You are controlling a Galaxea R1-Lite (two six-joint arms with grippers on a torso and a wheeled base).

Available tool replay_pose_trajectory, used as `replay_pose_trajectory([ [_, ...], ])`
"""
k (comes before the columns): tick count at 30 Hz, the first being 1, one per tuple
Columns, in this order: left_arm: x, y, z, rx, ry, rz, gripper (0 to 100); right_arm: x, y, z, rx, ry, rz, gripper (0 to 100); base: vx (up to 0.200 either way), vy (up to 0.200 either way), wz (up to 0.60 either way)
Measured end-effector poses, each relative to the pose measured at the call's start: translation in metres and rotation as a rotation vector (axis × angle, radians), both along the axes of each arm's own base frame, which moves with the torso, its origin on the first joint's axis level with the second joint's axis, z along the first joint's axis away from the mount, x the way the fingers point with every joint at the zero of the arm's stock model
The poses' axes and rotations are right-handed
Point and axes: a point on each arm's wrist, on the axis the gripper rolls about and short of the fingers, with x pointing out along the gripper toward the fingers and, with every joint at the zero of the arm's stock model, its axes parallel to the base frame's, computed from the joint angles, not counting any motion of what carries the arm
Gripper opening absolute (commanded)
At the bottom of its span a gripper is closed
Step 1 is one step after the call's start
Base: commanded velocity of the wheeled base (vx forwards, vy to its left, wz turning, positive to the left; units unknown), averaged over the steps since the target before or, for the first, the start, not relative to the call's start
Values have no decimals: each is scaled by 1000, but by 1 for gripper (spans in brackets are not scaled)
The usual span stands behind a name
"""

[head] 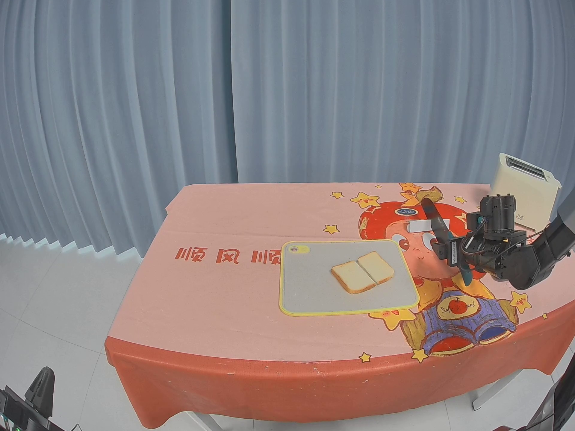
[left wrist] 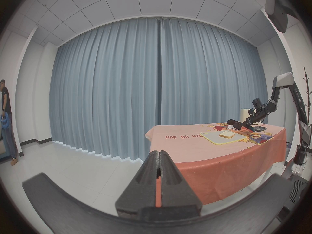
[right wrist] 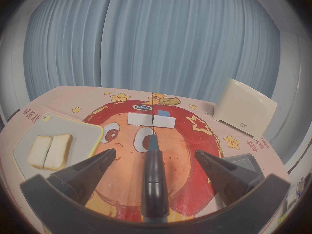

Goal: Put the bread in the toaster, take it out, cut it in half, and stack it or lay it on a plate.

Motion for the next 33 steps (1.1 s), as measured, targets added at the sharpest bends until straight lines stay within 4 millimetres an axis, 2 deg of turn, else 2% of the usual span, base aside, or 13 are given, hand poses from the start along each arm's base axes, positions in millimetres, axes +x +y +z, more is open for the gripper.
replay_pose_trajectory([
  [15,0,0,0,0,0,0,0,-10,1,26,12,-67,4,100,0,0,0],
  [22,0,0,0,0,0,0,0,-20,13,36,47,-87,19,100,0,0,0],
  [33,0,0,0,-2,0,0,0,-29,30,39,32,-64,8,100,0,0,0],
])
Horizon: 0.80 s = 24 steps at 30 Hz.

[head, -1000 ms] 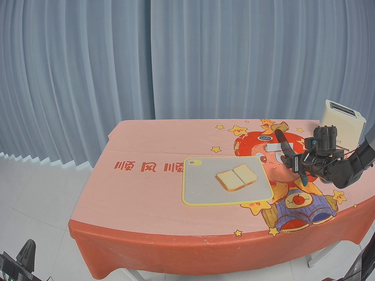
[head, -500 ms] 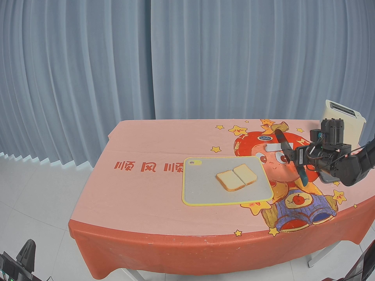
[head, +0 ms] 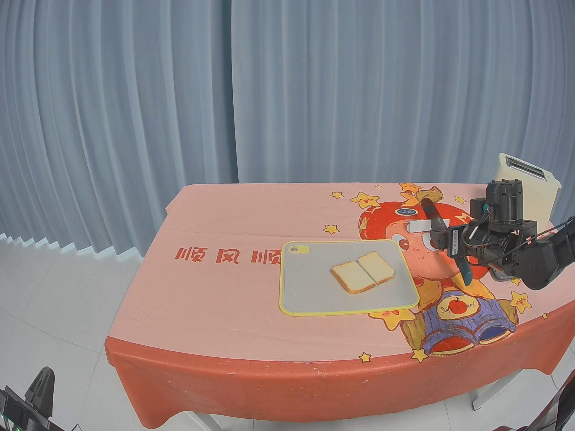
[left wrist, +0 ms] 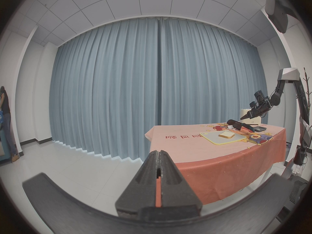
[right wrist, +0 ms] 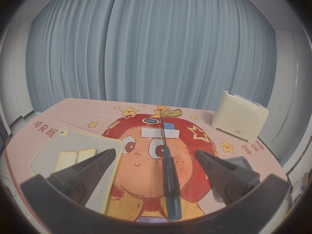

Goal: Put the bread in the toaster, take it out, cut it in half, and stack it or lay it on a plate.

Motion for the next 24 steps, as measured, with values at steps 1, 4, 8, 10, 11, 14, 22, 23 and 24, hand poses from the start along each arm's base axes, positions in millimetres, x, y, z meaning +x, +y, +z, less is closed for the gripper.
replay_pose_trajectory([
  [1,0,0,0,0,0,0,0,0,2,0,0,-1,0,100,0,0,0],
  [4,0,0,0,0,0,0,0,-2,7,-1,10,1,1,100,0,0,0],
  [8,0,0,0,0,0,0,0,-3,12,-1,13,2,12,100,0,0,0],
  [10,0,0,0,0,0,0,0,-4,15,-2,17,3,19,100,0,0,0],
  [11,0,0,0,0,0,0,0,-4,17,-2,24,4,22,100,0,200,0],
  [14,0,0,0,1,0,0,0,-7,23,-4,35,12,36,100,0,200,0],
  [22,0,0,0,2,0,-1,0,-7,33,-14,45,46,83,100,0,50,0],
  [23,0,0,0,2,0,-1,0,-6,34,-15,48,52,94,100,0,0,0],
  [24,0,0,0,2,-1,0,0,-6,36,-18,51,61,106,100,0,0,0],
])
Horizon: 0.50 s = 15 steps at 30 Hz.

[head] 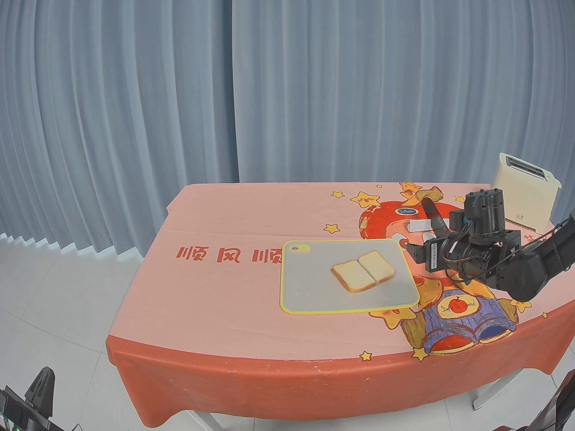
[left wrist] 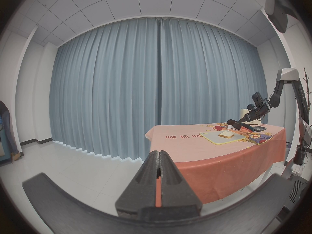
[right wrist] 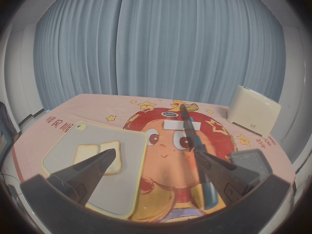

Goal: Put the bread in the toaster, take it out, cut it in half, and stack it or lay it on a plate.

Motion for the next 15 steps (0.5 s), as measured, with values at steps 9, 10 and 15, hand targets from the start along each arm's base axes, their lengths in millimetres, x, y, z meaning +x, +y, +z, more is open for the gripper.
replay_pose_trajectory([
  [9,0,0,0,0,0,0,0,4,5,-11,45,44,44,100,0,0,0],
  [10,0,0,0,0,0,0,0,6,5,-13,47,46,42,100,0,0,0],
  [15,0,0,0,0,-1,0,0,9,5,-17,57,55,32,100,0,0,0],
])
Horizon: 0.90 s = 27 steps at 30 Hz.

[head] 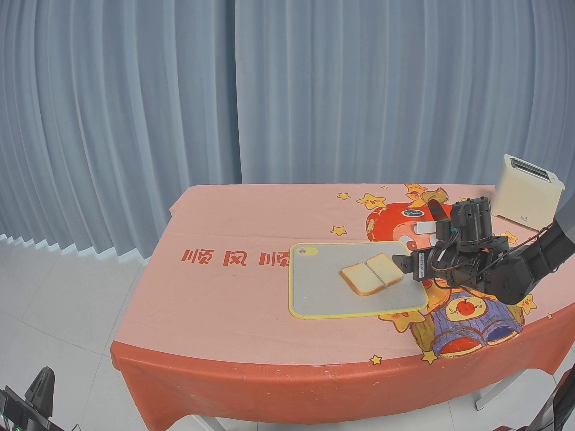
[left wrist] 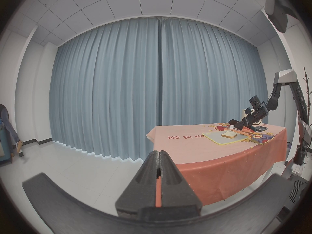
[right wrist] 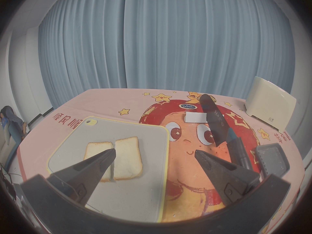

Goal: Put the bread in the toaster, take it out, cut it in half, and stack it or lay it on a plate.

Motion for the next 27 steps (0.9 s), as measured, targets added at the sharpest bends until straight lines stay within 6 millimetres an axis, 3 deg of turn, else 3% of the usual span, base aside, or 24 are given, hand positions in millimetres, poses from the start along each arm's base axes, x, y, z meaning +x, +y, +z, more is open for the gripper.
replay_pose_trajectory([
  [27,0,0,0,0,0,0,0,8,-1,-19,-21,47,-27,100,0,0,0],
])
